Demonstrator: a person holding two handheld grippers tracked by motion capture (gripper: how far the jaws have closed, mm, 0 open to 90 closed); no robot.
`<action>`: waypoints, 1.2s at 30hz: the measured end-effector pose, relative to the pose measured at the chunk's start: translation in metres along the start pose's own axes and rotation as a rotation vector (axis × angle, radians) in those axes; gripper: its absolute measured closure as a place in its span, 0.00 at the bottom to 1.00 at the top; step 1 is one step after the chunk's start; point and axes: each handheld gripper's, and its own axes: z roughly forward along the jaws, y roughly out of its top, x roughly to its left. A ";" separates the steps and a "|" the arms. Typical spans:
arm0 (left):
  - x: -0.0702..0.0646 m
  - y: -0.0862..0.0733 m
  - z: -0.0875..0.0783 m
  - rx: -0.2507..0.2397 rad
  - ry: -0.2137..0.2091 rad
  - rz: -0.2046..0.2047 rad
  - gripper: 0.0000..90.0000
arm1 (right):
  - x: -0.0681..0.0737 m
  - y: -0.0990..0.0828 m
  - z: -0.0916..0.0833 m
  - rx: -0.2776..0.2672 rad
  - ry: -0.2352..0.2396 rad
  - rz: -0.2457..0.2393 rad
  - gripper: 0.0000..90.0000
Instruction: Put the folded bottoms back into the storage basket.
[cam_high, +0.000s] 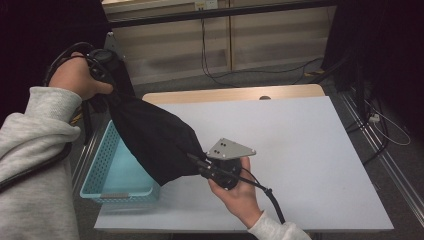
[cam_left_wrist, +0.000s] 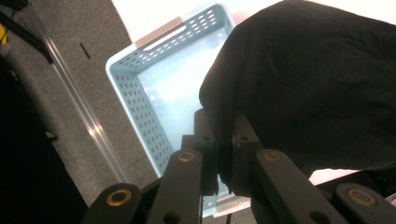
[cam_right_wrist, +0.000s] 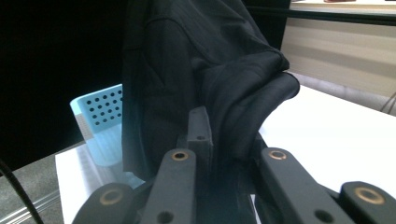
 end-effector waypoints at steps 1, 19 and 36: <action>0.002 -0.002 0.000 -0.006 -0.004 -0.004 0.94 | 0.002 0.001 0.001 -0.002 0.005 0.000 0.90; 0.021 -0.012 0.004 0.015 0.013 -0.043 0.94 | 0.016 0.002 0.020 -0.002 0.040 -0.008 0.90; 0.044 -0.028 0.011 0.016 0.020 -0.081 0.94 | 0.033 0.007 0.040 0.004 0.073 -0.036 0.90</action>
